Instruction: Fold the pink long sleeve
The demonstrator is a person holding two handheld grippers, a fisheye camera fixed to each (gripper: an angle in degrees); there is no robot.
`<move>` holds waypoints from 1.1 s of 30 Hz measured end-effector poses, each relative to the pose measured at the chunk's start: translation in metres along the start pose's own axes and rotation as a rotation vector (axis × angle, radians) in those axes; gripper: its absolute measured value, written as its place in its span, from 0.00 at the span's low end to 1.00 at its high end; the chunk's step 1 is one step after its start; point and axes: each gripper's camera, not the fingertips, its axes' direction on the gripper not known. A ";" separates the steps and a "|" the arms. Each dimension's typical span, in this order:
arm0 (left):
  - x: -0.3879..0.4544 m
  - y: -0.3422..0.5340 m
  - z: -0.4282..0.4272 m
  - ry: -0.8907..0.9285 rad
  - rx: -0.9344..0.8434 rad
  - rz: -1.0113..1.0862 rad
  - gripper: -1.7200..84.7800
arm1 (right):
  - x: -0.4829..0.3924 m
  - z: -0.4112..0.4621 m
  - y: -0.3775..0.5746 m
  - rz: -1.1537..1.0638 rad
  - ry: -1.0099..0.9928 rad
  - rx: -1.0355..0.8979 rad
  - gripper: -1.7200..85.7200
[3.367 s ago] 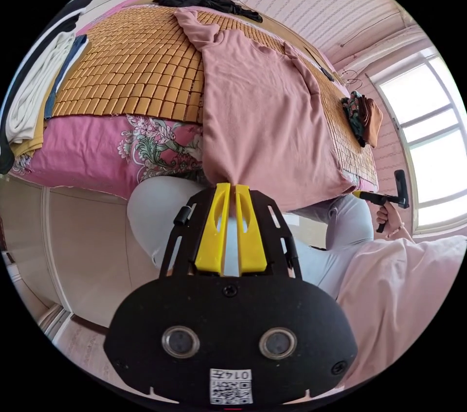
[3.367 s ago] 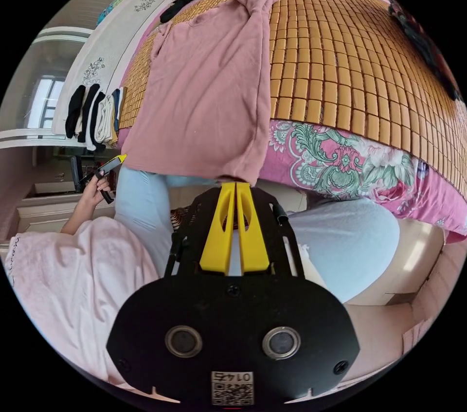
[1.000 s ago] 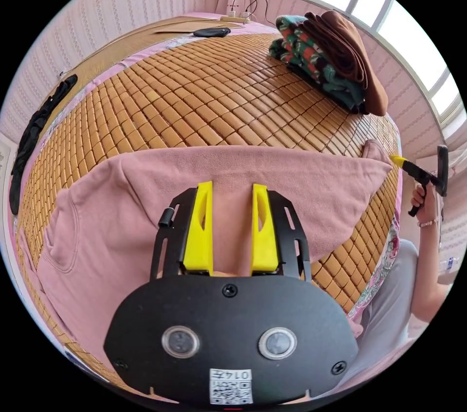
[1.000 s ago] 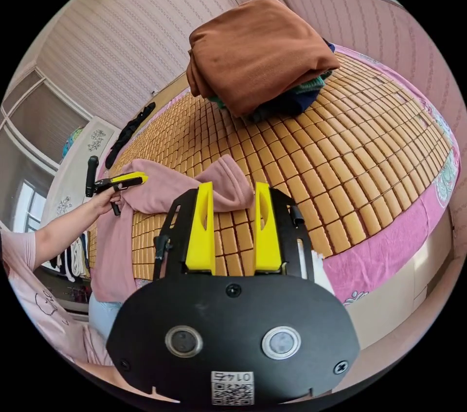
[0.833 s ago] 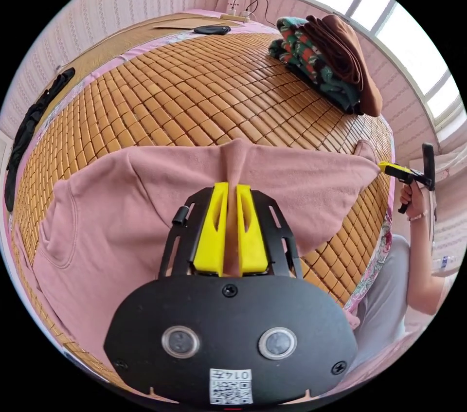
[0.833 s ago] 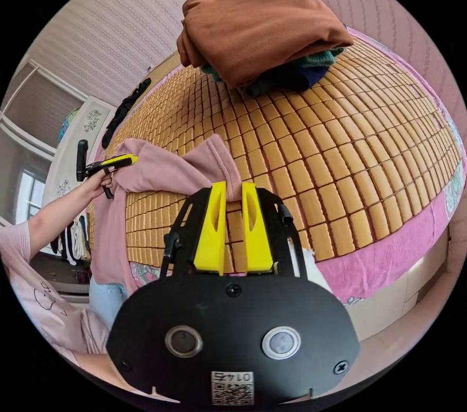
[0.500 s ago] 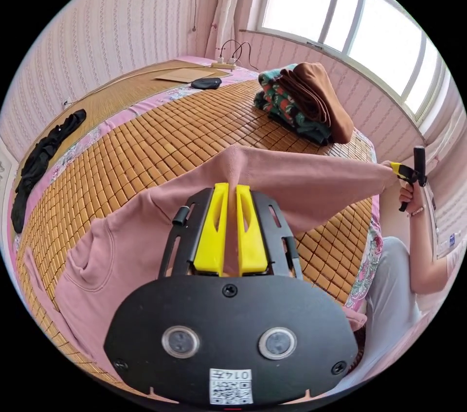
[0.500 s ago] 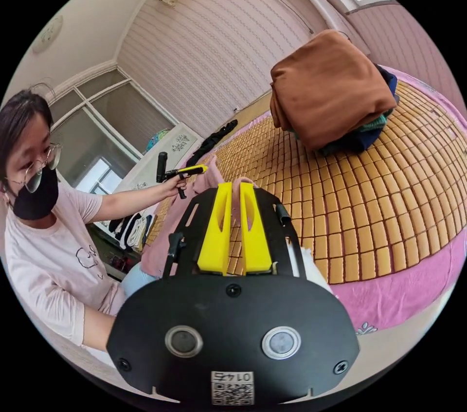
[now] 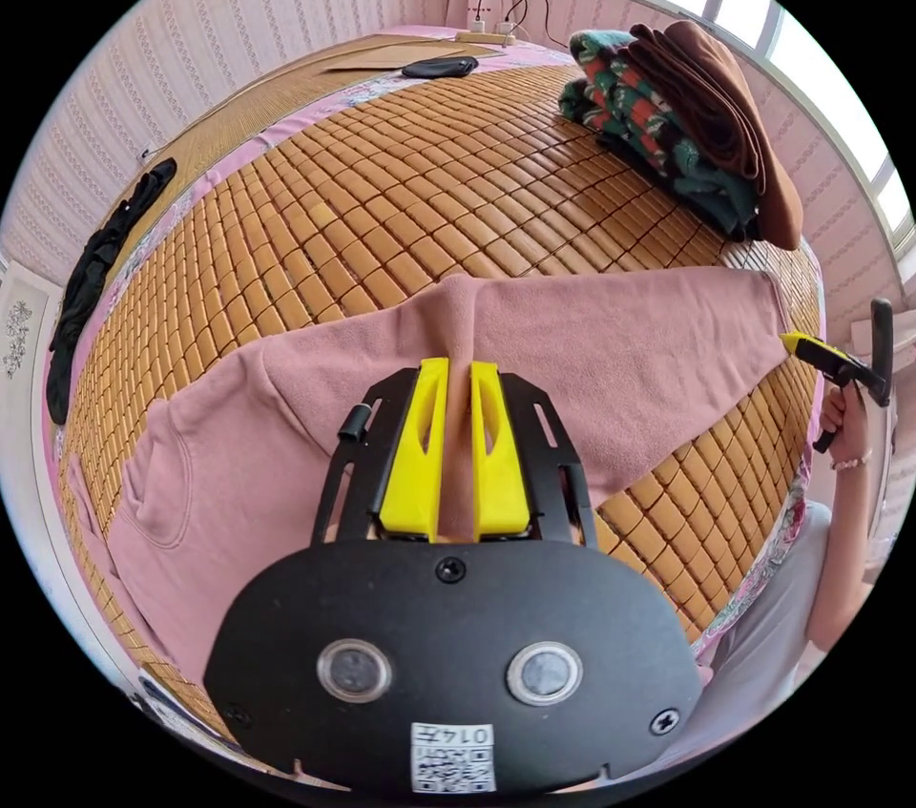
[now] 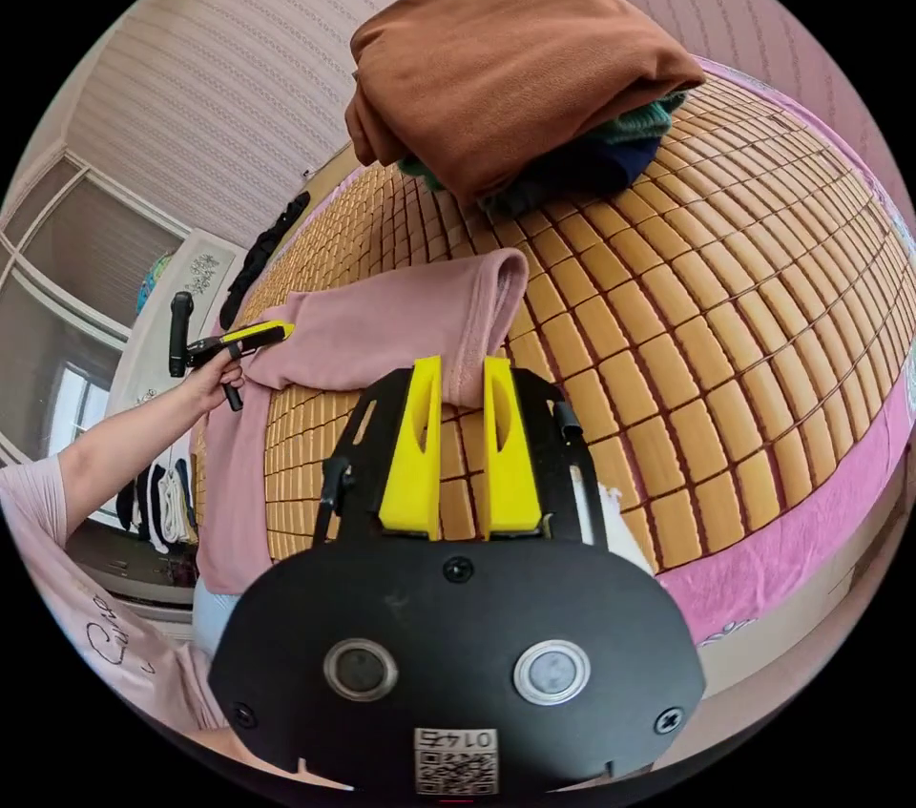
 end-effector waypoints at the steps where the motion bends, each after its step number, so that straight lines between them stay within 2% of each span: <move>1: -0.001 0.000 0.000 0.002 0.001 -0.005 0.08 | -0.001 0.000 0.000 0.002 0.022 -0.012 0.07; 4: -0.007 0.001 -0.009 0.083 0.059 -0.014 0.07 | 0.009 -0.017 0.006 0.056 0.079 0.032 0.04; 7: -0.013 0.002 -0.024 0.090 0.151 -0.051 0.05 | 0.022 -0.022 0.014 0.112 0.037 0.046 0.03; 13: -0.019 0.008 -0.012 0.042 0.026 -0.081 0.02 | 0.005 -0.018 0.012 0.096 0.087 0.051 0.03; 19: -0.018 0.063 -0.047 0.201 0.073 -0.064 0.01 | -0.005 -0.018 0.013 0.117 0.070 0.084 0.03; 21: -0.015 0.078 -0.044 0.184 0.020 -0.047 0.01 | -0.012 -0.018 0.012 0.130 0.072 0.103 0.03; 22: -0.014 0.084 -0.032 0.186 -0.063 -0.058 0.01 | -0.015 -0.018 0.012 0.136 0.076 0.106 0.03; 28: -0.026 0.087 -0.034 0.204 -0.065 -0.084 0.01 | -0.043 -0.015 0.007 0.136 0.161 0.110 0.03; 31: -0.036 0.102 -0.067 0.258 0.047 -0.096 0.01 | -0.049 -0.017 0.005 0.165 0.148 0.102 0.02; 33: -0.037 0.120 -0.085 0.282 0.054 -0.075 0.01 | -0.054 -0.021 0.003 0.190 0.130 0.093 0.03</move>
